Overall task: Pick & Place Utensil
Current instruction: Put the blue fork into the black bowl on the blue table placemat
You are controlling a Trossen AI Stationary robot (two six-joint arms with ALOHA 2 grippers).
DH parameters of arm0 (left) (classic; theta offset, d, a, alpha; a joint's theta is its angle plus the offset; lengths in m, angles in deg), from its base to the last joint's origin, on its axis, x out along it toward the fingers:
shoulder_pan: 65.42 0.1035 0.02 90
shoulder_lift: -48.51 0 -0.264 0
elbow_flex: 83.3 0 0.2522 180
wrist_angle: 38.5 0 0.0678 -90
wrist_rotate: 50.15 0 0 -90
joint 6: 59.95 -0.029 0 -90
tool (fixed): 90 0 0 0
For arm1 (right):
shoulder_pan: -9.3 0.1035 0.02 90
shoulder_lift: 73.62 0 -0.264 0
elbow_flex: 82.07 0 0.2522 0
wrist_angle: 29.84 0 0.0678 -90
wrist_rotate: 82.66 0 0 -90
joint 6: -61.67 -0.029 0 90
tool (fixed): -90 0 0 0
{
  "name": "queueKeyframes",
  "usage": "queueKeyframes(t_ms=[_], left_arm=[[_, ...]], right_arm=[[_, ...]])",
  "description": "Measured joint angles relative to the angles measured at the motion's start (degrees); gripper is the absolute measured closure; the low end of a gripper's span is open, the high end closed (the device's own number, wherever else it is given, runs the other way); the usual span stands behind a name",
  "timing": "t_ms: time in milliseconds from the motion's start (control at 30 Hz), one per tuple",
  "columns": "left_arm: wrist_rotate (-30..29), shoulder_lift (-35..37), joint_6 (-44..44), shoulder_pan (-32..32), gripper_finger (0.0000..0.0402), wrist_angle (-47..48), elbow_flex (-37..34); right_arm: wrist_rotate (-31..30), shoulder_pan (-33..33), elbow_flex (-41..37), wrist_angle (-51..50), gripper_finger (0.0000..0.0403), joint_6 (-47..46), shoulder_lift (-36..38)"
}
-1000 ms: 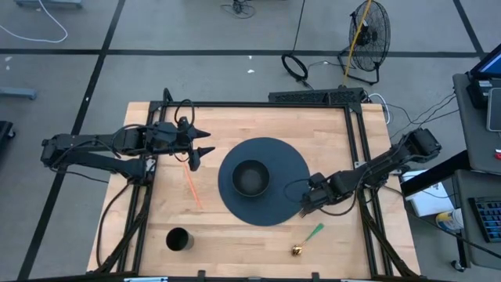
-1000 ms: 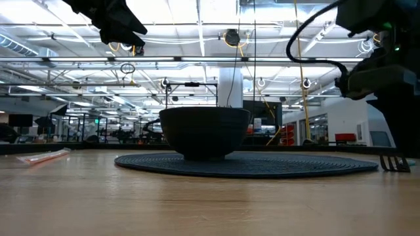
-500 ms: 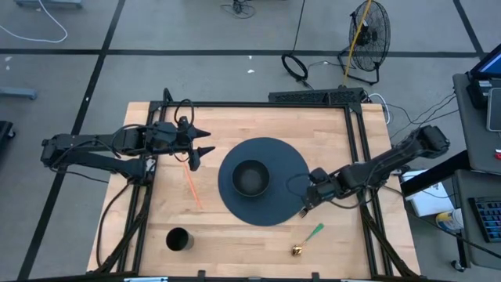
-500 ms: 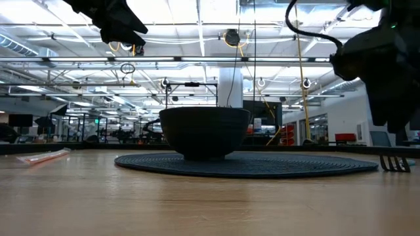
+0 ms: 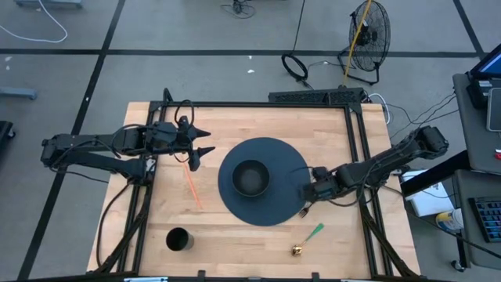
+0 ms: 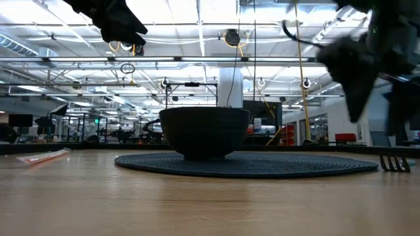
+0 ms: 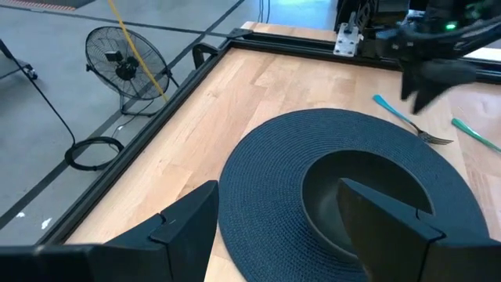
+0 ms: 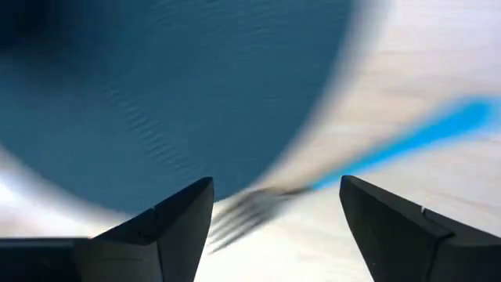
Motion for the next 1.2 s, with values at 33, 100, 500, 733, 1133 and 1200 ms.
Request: queueKeyframes(t_ms=[33, 100, 500, 733, 1133, 1200], left_arm=[[0.0, -0.01, 0.04, 0.0, 0.0135, 0.0, 0.0], [0.0, 0.0, 0.09, 0.0, 0.0135, 0.02, 0.0], [0.0, -0.02, 0.15, 0.0, 0.0135, 0.35, 0.0], [0.02, -0.02, 0.17, 0.0, 0.0135, 0.42, 0.0], [0.01, -0.01, 0.31, 0.0, 0.0135, 0.18, -0.75], [0.01, -0.02, 0.3, 0.0, 0.0135, -0.03, -1.34]], right_arm=[[0.01, 0.12, -0.03, -2.75, 0.0126, -2.96, -0.01], [-0.03, 0.68, -0.03, -6.04, 0.0124, -6.73, -0.01], [0.2, 1.29, -10.24, 12.93, 0.0124, -14.38, -0.02], [1.97, 1.22, -12.14, 14.31, 0.0124, -16.18, 0.19], [5.95, 3.55, -12.27, 9.43, 0.0124, -20.11, 0.03], [5.92, 4.32, -12.27, 8.85, 0.0124, -21.43, -0.09]])
